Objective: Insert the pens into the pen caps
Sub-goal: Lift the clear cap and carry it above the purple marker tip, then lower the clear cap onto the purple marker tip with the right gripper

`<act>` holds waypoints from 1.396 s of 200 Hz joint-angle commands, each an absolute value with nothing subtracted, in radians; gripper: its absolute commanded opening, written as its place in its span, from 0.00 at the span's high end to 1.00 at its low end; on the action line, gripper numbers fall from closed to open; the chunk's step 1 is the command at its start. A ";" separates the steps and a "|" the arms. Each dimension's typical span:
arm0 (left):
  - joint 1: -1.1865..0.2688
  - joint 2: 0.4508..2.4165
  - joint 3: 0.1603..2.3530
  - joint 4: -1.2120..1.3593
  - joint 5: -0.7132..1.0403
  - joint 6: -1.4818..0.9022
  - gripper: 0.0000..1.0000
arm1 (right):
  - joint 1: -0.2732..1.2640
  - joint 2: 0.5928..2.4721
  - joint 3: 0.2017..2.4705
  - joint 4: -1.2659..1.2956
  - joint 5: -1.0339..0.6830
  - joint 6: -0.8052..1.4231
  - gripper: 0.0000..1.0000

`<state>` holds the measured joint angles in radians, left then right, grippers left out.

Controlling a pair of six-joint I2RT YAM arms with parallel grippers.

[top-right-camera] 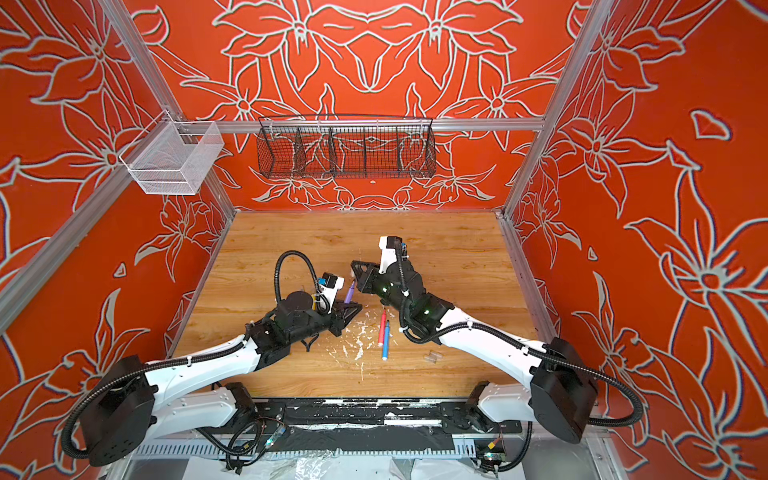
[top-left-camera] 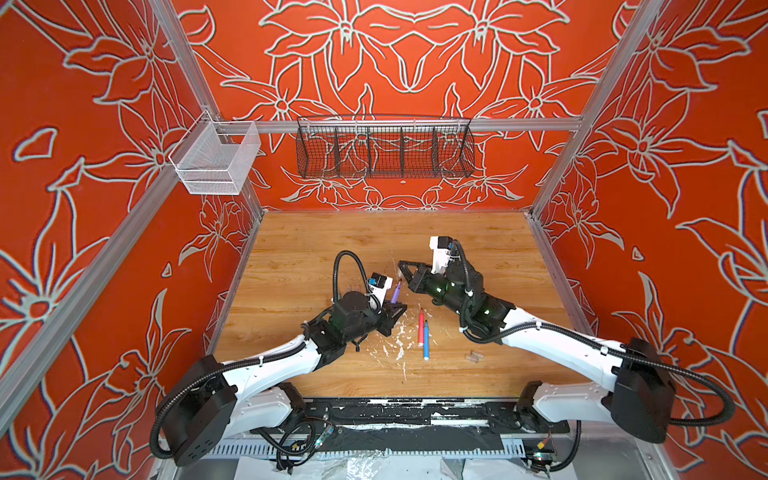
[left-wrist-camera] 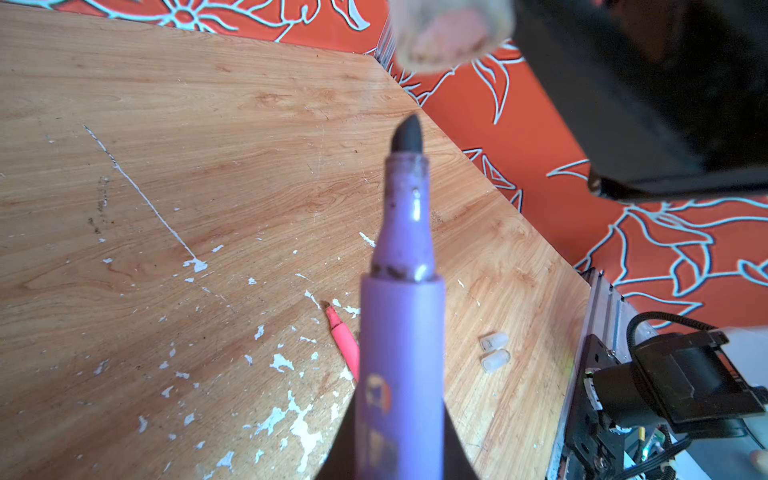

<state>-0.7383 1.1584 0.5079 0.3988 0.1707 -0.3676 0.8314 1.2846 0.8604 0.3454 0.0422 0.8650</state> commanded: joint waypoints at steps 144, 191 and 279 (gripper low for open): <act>-0.729 1.142 0.517 0.413 0.126 -0.385 1.00 | 0.840 1.342 0.833 0.398 0.033 0.903 1.00; -0.720 1.145 0.520 0.407 0.125 -0.394 1.00 | 0.846 1.343 0.832 0.411 0.020 0.909 1.00; -0.685 1.114 0.500 0.417 0.139 -0.439 1.00 | 0.870 1.368 0.836 0.420 0.014 0.930 1.00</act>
